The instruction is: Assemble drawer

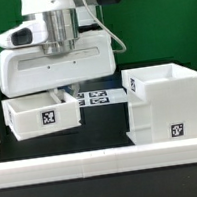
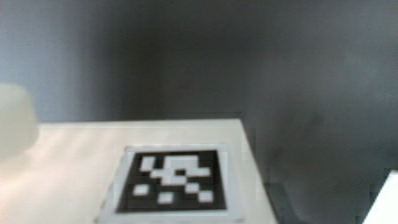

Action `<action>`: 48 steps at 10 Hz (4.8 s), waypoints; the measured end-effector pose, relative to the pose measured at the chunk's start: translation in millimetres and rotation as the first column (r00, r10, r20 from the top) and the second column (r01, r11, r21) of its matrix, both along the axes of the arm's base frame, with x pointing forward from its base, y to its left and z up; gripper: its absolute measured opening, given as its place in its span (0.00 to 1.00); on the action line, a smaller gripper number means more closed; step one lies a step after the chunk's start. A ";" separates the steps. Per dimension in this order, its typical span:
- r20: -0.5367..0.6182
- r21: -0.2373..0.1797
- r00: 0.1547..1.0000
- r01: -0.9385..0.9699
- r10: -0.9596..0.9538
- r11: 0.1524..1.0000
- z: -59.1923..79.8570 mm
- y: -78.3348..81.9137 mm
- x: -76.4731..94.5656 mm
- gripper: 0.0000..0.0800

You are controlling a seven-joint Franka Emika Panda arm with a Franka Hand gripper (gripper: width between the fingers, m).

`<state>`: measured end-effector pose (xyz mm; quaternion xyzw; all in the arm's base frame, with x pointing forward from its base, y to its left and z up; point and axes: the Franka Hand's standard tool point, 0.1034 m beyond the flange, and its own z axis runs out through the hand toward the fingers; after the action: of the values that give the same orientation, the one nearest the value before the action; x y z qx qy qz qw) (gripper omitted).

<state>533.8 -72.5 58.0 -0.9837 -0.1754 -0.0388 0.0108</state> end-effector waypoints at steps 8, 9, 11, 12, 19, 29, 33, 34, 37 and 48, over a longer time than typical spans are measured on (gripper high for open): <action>-0.025 -0.055 0.840 -0.542 0.541 0.839 -11.9 7.6 -7.9 0.05; -0.031 -0.062 0.796 -0.605 0.604 0.794 -12.3 6.0 -8.1 0.05; -0.044 -0.071 0.713 -0.701 0.700 0.709 -12.8 2.8 -8.8 0.05; -0.051 -0.075 0.668 -0.744 0.743 0.664 -13.0 1.3 -9.1 0.05; -0.071 -0.051 0.590 -0.807 0.804 0.588 -22.1 23.0 -13.3 0.05; -0.084 -0.028 0.496 -0.868 0.864 0.496 -30.5 26.3 -18.2 0.05; -0.037 -0.009 0.456 -0.890 0.889 0.456 -34.5 24.5 -20.6 0.05; -0.038 -0.003 0.460 -0.888 0.887 0.460 -35.8 28.8 -19.6 0.05; -0.044 0.015 0.454 -0.890 0.890 0.455 -37.6 29.2 -16.5 0.05; -0.034 0.024 0.403 -0.914 0.914 0.404 -38.4 58.4 -5.4 0.05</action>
Offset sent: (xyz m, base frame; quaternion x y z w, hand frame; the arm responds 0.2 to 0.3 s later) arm 0.0000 0.0000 0.0000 0.0000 0.0000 -0.1938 0.9810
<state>528.4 -14.0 19.6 -0.7291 -0.6835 -0.0063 0.0347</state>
